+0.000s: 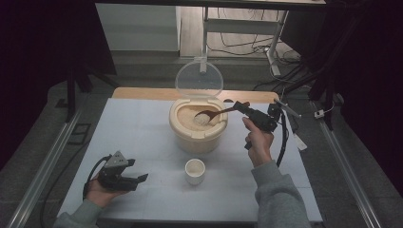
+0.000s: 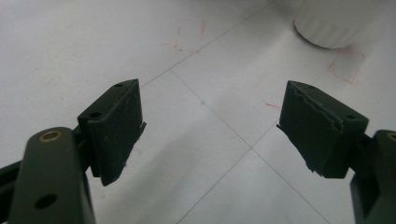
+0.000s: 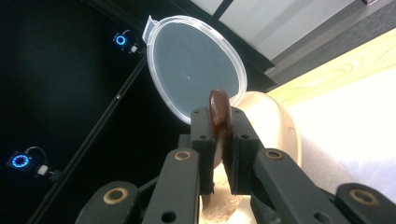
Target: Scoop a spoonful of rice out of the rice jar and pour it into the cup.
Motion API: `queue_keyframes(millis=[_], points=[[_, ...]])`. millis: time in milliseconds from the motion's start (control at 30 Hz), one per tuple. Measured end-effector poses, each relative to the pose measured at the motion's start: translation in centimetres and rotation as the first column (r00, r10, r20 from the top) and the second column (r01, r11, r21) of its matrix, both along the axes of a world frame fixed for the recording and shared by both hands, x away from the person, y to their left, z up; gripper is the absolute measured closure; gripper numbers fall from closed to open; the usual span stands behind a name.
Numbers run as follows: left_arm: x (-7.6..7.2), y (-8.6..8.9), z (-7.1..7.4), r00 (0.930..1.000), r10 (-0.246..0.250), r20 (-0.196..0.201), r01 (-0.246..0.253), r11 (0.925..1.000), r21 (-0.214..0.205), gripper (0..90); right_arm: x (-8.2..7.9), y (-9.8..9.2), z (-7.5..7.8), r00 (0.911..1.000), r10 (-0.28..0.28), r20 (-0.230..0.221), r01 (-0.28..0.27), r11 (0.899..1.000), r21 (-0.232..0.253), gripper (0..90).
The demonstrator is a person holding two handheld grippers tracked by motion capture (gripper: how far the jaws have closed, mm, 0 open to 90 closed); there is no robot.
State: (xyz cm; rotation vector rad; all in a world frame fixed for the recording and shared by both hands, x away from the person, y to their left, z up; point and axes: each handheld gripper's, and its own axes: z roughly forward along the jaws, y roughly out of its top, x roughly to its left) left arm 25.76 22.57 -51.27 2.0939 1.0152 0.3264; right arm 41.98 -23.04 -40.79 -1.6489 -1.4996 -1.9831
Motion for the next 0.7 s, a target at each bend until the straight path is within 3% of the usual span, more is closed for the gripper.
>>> queue_keyframes(millis=[267,700], points=[[0.0,0.0,0.0,1.0000,0.000,0.000,0.000,1.0000,0.001,21.5,0.1,-0.1,-0.3,0.9999,0.001,-0.017,0.000,1.000,0.023,82.9],[0.0,0.0,0.0,1.0000,-0.001,-0.001,0.001,1.0000,0.003,21.5,-0.3,-0.3,0.7,1.0000,0.006,-0.004,-0.006,1.000,0.028,83.0]])
